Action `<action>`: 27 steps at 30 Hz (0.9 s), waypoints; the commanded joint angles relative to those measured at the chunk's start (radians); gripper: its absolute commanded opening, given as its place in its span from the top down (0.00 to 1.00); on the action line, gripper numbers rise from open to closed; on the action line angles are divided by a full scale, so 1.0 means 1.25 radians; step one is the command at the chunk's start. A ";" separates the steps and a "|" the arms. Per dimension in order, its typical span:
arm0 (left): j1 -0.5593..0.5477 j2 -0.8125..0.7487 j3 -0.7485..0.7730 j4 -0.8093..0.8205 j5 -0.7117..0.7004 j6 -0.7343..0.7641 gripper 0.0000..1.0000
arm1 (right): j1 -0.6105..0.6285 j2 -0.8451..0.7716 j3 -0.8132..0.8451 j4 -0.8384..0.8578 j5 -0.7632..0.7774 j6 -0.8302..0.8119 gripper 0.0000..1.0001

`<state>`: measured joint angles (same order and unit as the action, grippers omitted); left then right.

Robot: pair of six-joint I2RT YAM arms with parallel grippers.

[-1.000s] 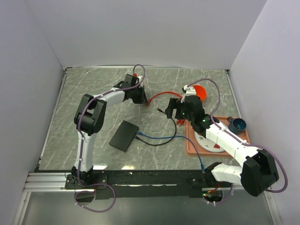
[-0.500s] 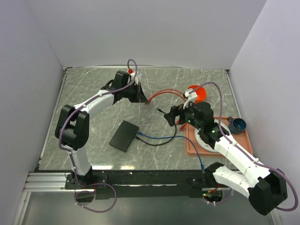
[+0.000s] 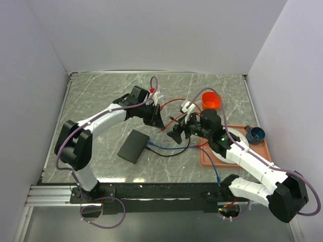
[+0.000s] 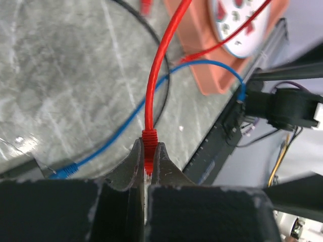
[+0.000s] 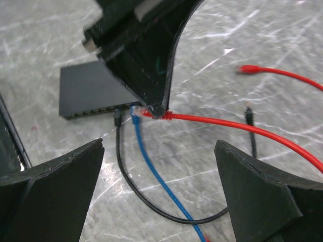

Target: Insert the plug into the switch port

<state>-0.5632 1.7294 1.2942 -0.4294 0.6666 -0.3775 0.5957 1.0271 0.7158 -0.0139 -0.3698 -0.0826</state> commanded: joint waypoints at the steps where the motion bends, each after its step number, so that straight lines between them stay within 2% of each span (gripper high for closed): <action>1: -0.002 -0.074 0.002 -0.033 0.041 0.034 0.99 | 0.036 0.027 0.034 0.020 -0.027 -0.048 0.01; 14: -0.003 -0.131 0.000 -0.061 0.115 0.052 0.99 | 0.093 0.126 0.046 0.048 -0.007 -0.042 0.02; 16: -0.003 -0.134 0.000 -0.066 0.089 0.046 0.99 | 0.095 0.128 0.049 0.044 -0.012 -0.036 0.03; 20: -0.002 -0.113 0.013 -0.098 0.036 0.043 0.99 | 0.122 0.078 0.042 0.031 0.020 -0.048 0.02; 27: -0.002 -0.086 0.009 -0.108 0.048 0.049 0.99 | 0.126 -0.022 0.027 0.015 0.053 -0.091 0.01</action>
<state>-0.5644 1.6146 1.2942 -0.5461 0.7101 -0.3344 0.7494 1.0626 0.7223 -0.0208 -0.3428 -0.1551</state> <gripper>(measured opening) 0.047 0.992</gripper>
